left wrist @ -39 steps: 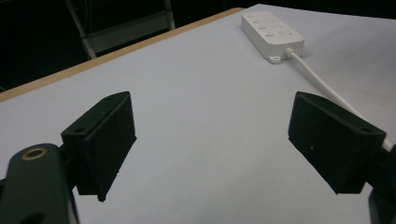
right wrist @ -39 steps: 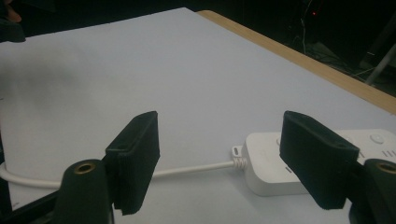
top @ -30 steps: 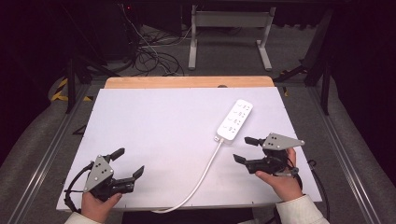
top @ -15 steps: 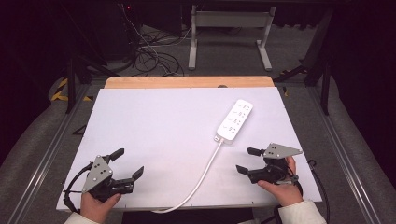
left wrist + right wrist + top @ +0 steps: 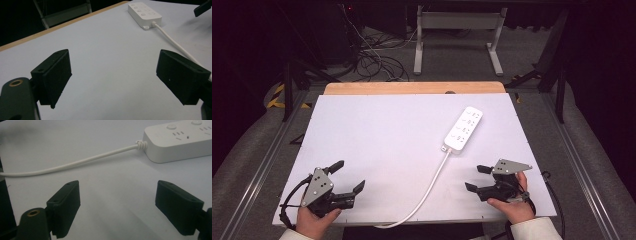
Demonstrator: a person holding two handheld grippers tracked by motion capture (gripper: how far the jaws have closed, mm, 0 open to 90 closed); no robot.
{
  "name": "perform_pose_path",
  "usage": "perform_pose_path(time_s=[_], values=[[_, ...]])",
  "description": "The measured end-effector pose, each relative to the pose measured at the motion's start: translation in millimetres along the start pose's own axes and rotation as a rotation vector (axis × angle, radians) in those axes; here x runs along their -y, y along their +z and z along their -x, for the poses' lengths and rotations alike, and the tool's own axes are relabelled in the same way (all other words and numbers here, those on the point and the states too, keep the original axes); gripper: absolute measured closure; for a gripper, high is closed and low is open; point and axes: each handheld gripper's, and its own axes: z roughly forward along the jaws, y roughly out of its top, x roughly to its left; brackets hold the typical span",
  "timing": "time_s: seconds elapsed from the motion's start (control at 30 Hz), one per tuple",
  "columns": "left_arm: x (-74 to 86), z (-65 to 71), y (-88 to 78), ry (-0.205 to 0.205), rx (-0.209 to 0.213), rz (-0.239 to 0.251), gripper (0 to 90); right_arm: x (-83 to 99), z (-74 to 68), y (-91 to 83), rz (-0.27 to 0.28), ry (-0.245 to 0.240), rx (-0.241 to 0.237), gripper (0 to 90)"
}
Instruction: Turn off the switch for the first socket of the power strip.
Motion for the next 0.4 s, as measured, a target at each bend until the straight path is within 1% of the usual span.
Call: perform_pose_path(time_s=[0.03,0.13,0.2,0.27,0.4], values=[[-0.3,-1.2,0.2,0.002,0.001,-0.002,13.2,-0.5,-0.6,-0.4,0.006,-0.004,0.005,20.3],[-0.3,-1.2,0.9,-0.014,0.01,-0.003,13.2,-1.7,-0.1,-2.5,0.023,-0.016,0.029,20.1],[-0.4,-1.4,1.4,-0.011,0.007,-0.003,13.2,-2.3,1.2,-4.4,0.033,-0.022,0.05,21.2],[-0.2,-1.9,1.7,-0.014,0.009,-0.004,13.1,-2.7,2.0,-6.2,0.04,-0.017,0.063,22.7],[0.5,-2.8,2.2,-0.004,0.006,-0.002,13.1,-3.4,0.6,-7.0,0.036,-0.044,0.083,22.3]])
